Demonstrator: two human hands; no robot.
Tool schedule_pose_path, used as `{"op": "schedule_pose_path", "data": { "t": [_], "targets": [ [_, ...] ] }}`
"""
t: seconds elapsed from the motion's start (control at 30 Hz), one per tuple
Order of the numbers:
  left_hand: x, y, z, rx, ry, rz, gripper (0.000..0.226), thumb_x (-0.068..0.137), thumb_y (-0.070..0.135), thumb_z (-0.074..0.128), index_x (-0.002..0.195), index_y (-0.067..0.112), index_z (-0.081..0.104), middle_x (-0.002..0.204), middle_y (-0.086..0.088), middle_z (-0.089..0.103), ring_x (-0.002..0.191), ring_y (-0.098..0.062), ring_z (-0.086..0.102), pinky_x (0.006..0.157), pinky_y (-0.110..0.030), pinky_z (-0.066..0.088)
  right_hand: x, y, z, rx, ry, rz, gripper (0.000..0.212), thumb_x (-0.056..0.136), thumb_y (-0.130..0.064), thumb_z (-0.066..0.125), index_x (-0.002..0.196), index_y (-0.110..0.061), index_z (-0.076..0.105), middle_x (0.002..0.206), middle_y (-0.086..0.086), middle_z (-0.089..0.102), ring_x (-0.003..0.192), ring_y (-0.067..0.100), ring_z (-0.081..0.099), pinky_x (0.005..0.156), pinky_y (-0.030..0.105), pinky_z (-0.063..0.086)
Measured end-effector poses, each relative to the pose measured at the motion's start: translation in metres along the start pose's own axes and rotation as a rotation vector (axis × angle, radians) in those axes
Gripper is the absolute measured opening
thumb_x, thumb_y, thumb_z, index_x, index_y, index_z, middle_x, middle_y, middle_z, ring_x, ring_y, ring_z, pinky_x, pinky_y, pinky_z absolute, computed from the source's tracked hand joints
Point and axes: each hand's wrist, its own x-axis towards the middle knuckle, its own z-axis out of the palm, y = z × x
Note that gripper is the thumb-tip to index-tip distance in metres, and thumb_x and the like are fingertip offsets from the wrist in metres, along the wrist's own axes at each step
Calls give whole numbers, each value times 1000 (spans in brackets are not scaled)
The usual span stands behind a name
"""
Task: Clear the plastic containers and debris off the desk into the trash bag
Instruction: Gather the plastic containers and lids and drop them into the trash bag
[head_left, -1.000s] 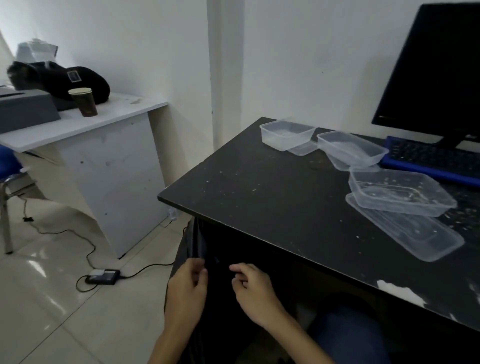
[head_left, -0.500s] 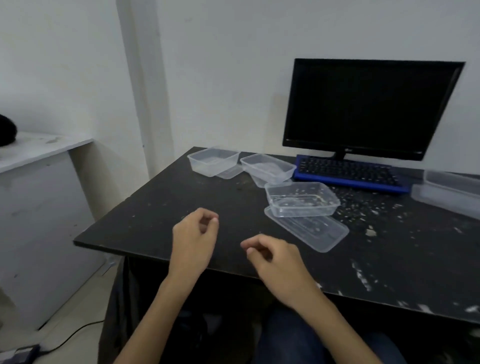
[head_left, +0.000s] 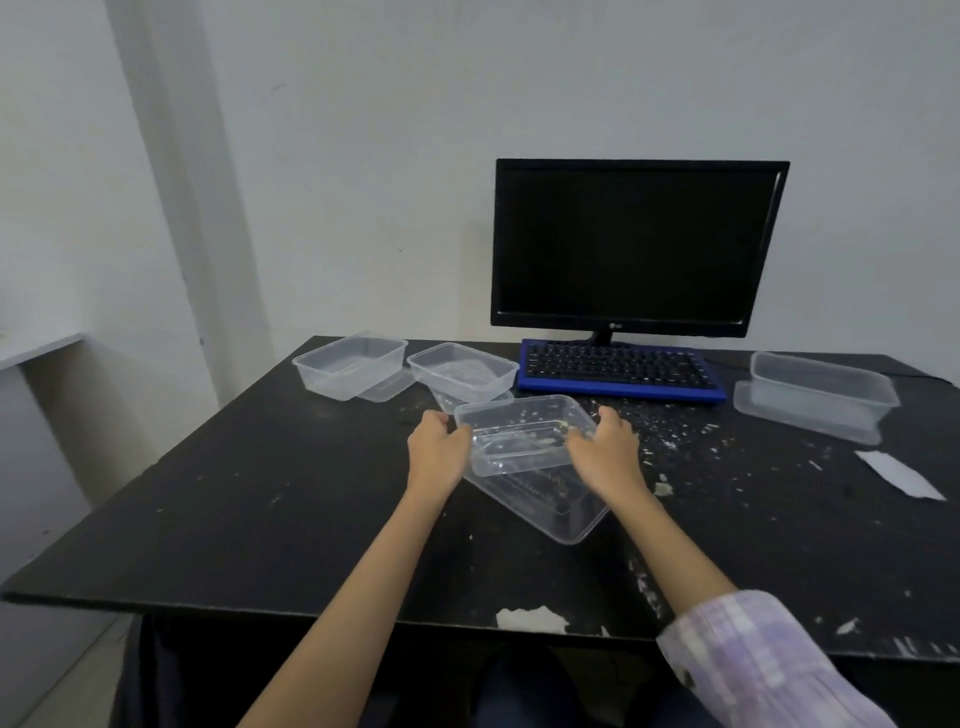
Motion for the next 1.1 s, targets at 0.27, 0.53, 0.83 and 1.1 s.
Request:
{"op": "schedule_pose_path", "data": {
  "t": [0.27, 0.53, 0.83, 1.1],
  "targets": [
    [4, 5, 16, -130, -77, -71, 24, 86, 28, 61, 103, 15, 51, 99, 2, 51, 90, -16, 55, 78, -32, 47, 9, 12, -9, 107, -28, 56, 28, 96, -29, 39, 112, -8, 50, 104, 8, 54, 70, 9, 49, 51, 25, 32],
    [-20, 41, 57, -155, -219, 22, 27, 87, 28, 59, 109, 12, 56, 104, -4, 56, 88, -17, 57, 73, -31, 47, 0, 45, -73, 156, 126, 80, 10, 96, -30, 43, 100, -22, 49, 90, -3, 55, 73, 8, 53, 52, 24, 36],
    [-69, 72, 138, -176, -431, 41, 10, 85, 25, 61, 87, 18, 54, 92, -1, 58, 84, -15, 57, 80, -35, 49, -27, 109, -156, 122, 274, 149, 8, 96, -23, 44, 99, -17, 49, 84, -3, 48, 69, 2, 43, 63, 29, 34],
    [-82, 71, 162, -43, -442, 88, 27, 88, 20, 54, 64, 17, 41, 69, -5, 48, 66, -18, 44, 59, -29, 36, -35, 135, -170, 87, 262, 224, 29, 97, -25, 42, 118, -9, 54, 111, 8, 55, 91, 19, 46, 80, 30, 34]
  ]
}}
